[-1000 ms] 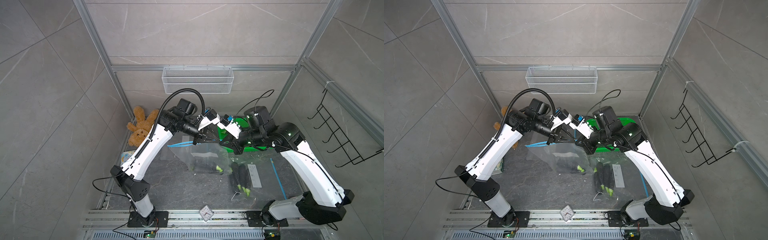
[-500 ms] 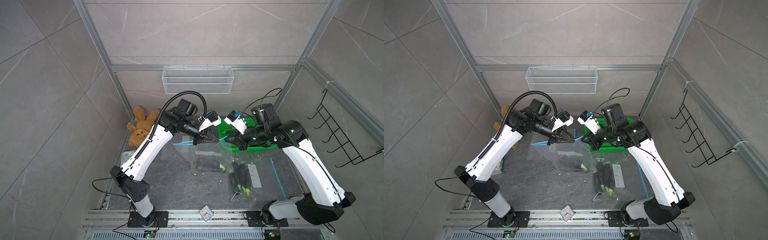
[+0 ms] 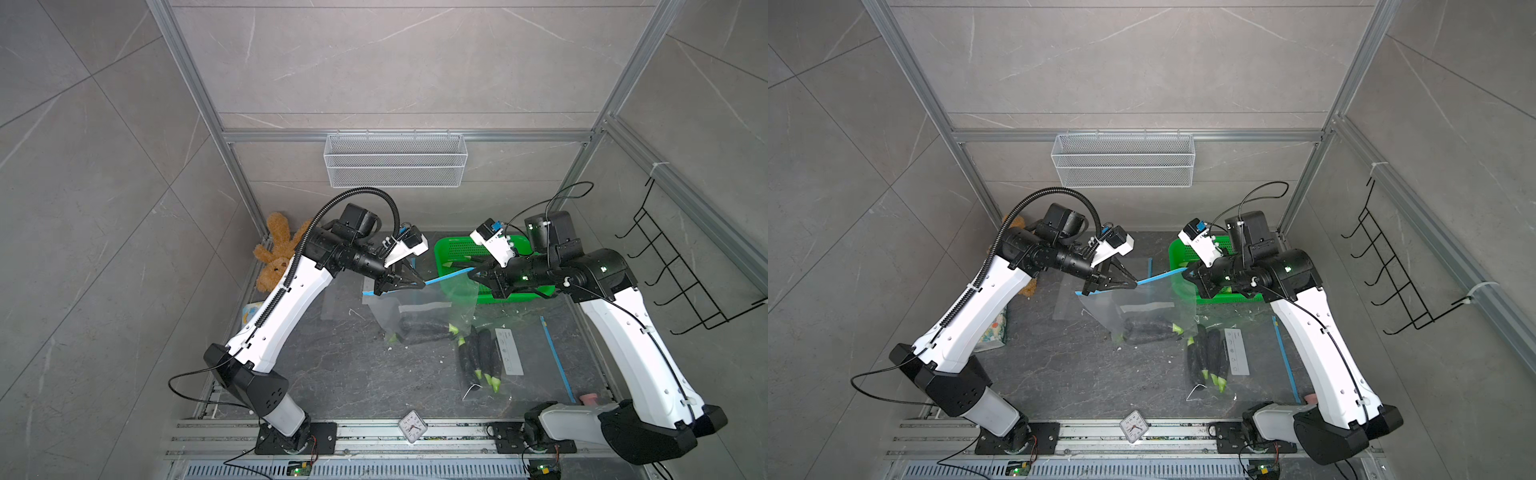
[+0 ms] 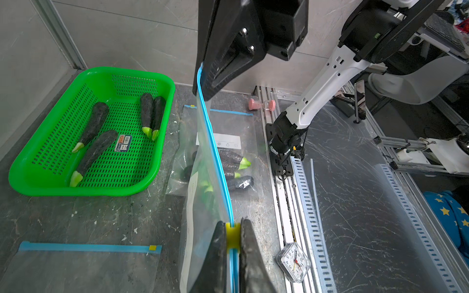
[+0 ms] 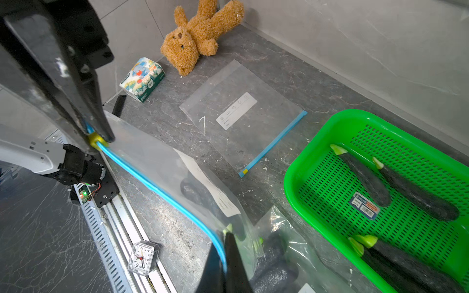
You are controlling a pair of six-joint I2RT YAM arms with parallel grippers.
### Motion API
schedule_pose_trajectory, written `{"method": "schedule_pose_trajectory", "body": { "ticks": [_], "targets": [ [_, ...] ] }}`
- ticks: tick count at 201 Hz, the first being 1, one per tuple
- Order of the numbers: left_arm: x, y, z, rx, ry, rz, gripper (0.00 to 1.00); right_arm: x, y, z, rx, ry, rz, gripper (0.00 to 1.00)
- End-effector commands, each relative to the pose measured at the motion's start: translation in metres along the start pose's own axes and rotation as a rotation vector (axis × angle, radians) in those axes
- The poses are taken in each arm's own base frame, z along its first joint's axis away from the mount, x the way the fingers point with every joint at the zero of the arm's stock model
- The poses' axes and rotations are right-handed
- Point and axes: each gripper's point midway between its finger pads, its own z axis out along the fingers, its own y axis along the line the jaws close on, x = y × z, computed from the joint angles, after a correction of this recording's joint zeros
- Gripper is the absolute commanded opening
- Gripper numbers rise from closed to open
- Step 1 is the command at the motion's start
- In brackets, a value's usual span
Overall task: Place the eggplant in a zip-top bag and seal the zipper
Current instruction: Zip the zipper on the zipper food storage bag.
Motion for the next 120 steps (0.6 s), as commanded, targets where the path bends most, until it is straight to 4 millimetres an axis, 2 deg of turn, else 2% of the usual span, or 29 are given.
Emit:
{"method": "schedule_pose_trajectory", "body": {
  "ticks": [1,120],
  "targets": [
    [-0.001,-0.019,-0.024,-0.041,-0.015,-0.030,0.00,0.006,-0.030,-0.013,0.151,-0.001,0.047,0.00],
    [0.019,-0.017,-0.048,-0.184,0.007,-0.102,0.00,0.012,-0.055,-0.027,0.221,-0.036,0.102,0.00]
  ]
}}
